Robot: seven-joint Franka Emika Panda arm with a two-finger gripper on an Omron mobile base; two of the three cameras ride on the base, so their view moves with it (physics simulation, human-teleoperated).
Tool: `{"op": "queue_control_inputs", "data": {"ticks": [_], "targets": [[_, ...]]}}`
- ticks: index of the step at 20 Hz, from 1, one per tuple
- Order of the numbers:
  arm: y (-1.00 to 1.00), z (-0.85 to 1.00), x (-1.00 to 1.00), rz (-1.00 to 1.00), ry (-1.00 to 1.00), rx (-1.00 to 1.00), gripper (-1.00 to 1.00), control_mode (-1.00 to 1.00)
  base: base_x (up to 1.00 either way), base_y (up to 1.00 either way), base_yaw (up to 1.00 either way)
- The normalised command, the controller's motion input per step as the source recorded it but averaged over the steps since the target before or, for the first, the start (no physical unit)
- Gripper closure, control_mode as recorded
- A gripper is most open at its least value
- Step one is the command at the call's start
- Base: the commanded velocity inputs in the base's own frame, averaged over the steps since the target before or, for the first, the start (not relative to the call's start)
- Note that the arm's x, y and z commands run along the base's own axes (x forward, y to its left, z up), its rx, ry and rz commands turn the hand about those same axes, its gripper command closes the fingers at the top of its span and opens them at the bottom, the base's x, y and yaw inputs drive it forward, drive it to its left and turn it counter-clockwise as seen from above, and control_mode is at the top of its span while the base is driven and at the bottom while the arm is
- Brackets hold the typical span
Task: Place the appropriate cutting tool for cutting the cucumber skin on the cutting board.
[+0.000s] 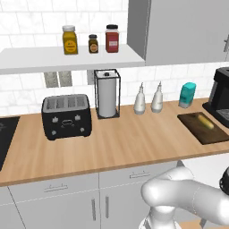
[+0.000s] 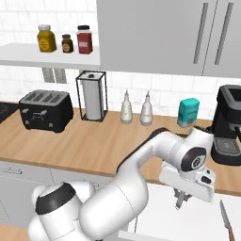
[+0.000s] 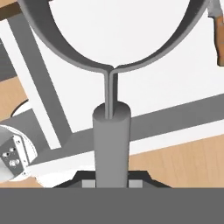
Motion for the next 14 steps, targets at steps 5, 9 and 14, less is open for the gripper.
{"op": "queue_control_inputs", "data": {"ticks": [5, 9, 14], "targets": [[-0.01, 0.44, 0.70, 0.00, 0.00, 0.00, 1.00, -1.00, 0.00, 0.00, 0.00], [-0.08, 0.04, 0.75, 0.05, 0.00, 0.00, 1.00, -1.00, 0.00, 0.00, 0.00], [0.00, -0.01, 0.59, 0.10, -0.05, 0.00, 1.00, -1.00, 0.00, 0.00, 0.00]]}}
